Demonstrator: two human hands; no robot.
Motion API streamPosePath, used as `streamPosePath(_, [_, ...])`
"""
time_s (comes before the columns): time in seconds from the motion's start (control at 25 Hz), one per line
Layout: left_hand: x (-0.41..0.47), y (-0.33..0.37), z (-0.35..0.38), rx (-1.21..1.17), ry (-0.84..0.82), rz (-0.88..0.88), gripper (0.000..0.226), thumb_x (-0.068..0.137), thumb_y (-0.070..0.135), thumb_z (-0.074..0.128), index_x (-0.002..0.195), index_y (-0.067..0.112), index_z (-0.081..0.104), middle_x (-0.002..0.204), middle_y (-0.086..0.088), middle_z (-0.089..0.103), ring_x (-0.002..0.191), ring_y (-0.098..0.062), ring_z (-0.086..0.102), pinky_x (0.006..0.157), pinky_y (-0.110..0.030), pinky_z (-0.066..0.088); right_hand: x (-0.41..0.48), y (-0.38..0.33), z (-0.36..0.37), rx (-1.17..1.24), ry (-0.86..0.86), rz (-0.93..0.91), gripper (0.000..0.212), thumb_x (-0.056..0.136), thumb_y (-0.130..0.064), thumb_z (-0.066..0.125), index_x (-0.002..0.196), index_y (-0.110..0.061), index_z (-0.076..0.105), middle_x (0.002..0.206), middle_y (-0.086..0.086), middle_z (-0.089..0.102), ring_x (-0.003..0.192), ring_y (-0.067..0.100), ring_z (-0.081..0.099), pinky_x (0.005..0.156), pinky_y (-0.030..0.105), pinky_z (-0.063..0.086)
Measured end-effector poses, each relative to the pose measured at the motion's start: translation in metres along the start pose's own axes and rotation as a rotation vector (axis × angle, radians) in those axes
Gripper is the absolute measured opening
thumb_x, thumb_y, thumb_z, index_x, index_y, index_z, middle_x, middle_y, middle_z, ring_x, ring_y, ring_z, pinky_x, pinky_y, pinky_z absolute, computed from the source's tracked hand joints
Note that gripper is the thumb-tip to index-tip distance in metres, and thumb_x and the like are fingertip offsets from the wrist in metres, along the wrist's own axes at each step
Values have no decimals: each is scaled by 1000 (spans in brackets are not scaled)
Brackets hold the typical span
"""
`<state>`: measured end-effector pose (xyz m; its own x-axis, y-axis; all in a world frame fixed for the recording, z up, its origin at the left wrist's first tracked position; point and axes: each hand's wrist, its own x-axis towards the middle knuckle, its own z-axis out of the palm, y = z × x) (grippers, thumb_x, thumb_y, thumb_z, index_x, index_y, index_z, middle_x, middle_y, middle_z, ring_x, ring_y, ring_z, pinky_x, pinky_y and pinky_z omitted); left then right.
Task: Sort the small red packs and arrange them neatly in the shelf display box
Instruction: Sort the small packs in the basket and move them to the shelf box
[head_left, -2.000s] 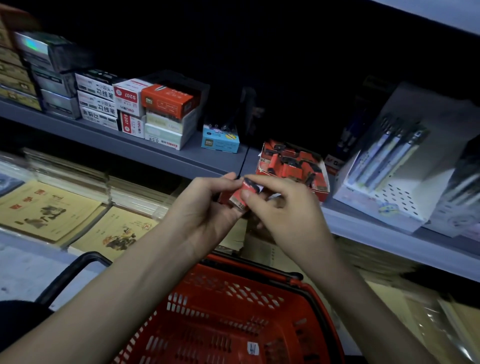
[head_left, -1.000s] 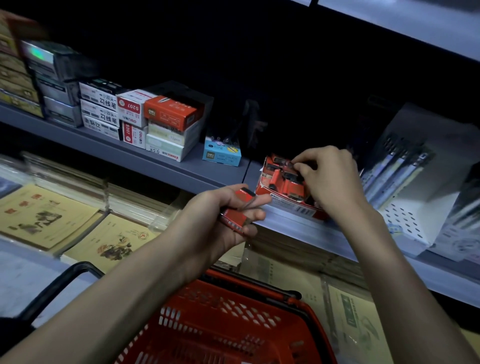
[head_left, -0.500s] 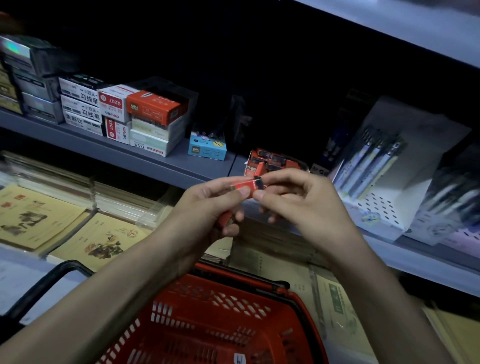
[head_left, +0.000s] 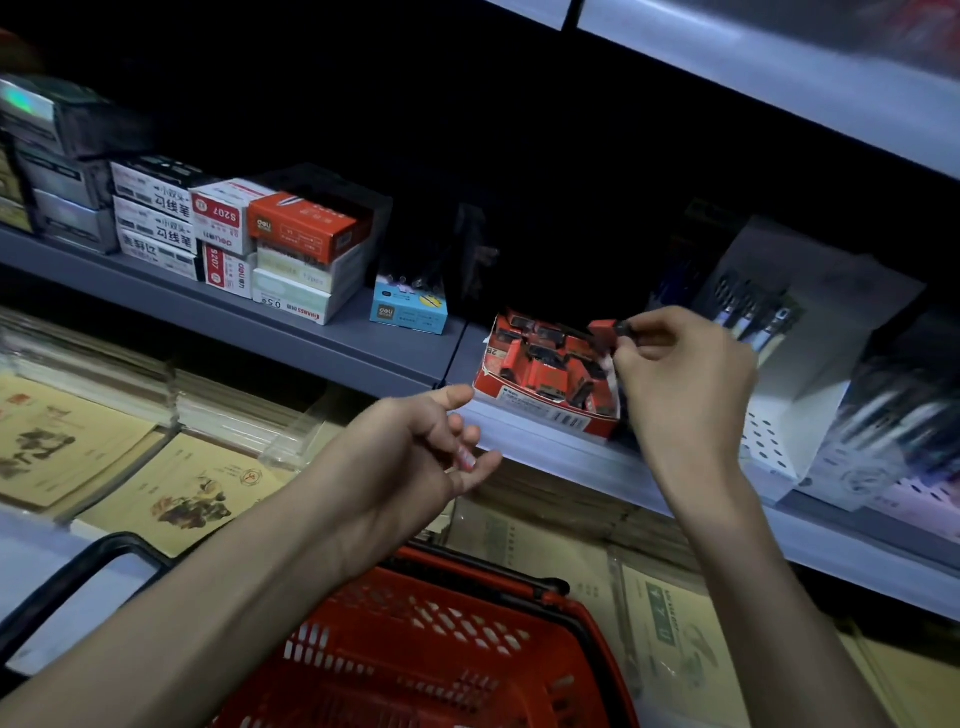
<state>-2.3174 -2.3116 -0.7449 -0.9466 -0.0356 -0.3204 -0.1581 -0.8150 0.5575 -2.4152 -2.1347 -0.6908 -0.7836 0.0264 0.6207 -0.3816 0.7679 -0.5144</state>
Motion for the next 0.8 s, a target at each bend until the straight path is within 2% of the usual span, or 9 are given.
streamPosePath(0.08, [1,0,1,18,-3,21,40,91,-21,32,112,-5,62,86,-15,55,92,-25,63,80,-49,62,8,2,8,-158,3,-59,18,91,-18,72,108,-21,78,90,1,78,87,21,73,81,34,59])
streamPosePath(0.16, [-1,2,-1,14,-29,61,33,96,-19,43,121,-7,61,103,-25,60,107,-33,71,83,-50,64,15,4,14,-254,-9,-79,18,92,-17,72,109,-20,78,94,7,78,91,31,72,79,38,58])
streamPosePath(0.28, [-2,5,-6,59,-53,145,36,93,-7,63,129,-5,59,103,-23,74,105,-35,76,83,-44,64,19,9,19,-303,-86,-87,17,91,-15,72,107,-19,79,96,9,78,93,35,71,76,36,55])
streamPosePath(0.36, [-3,7,-7,171,-56,186,37,91,3,69,127,-3,64,110,-21,77,105,-28,76,86,-38,63,19,14,22,-342,-165,-91,21,92,-9,67,106,-18,80,99,11,77,94,35,70,75,34,52])
streamPosePath(0.44, [-5,7,-7,280,-32,225,34,87,11,73,121,4,71,104,-12,80,98,-17,78,87,-32,63,17,15,20,-355,-184,-104,28,94,-4,60,108,-18,80,103,11,77,95,34,70,76,34,52])
streamPosePath(0.52, [-5,5,-8,360,1,253,29,85,18,76,113,14,77,80,5,78,78,-3,73,83,-26,58,13,9,12,-274,-150,-100,26,95,-9,59,109,-18,79,106,6,77,97,26,70,80,31,53])
streamPosePath(0.6, [-5,4,-8,387,2,266,29,84,20,77,112,16,79,65,14,68,60,3,61,75,-23,47,-2,-4,2,-89,-178,-65,19,96,-19,63,102,-24,80,98,-8,77,88,9,70,75,23,50])
streamPosePath(0.68, [-4,5,-9,355,-15,282,30,82,20,77,112,17,79,72,10,72,59,1,61,70,-21,47,-22,-23,-6,198,-344,29,13,95,-27,67,90,-27,79,81,-14,75,72,2,70,61,15,48])
streamPosePath(0.8, [-4,4,-9,306,-27,290,29,82,18,77,112,17,77,100,-6,80,79,-7,74,70,-18,58,-43,-44,-10,511,-627,174,9,94,-25,72,95,-17,77,81,4,76,67,17,75,47,28,53])
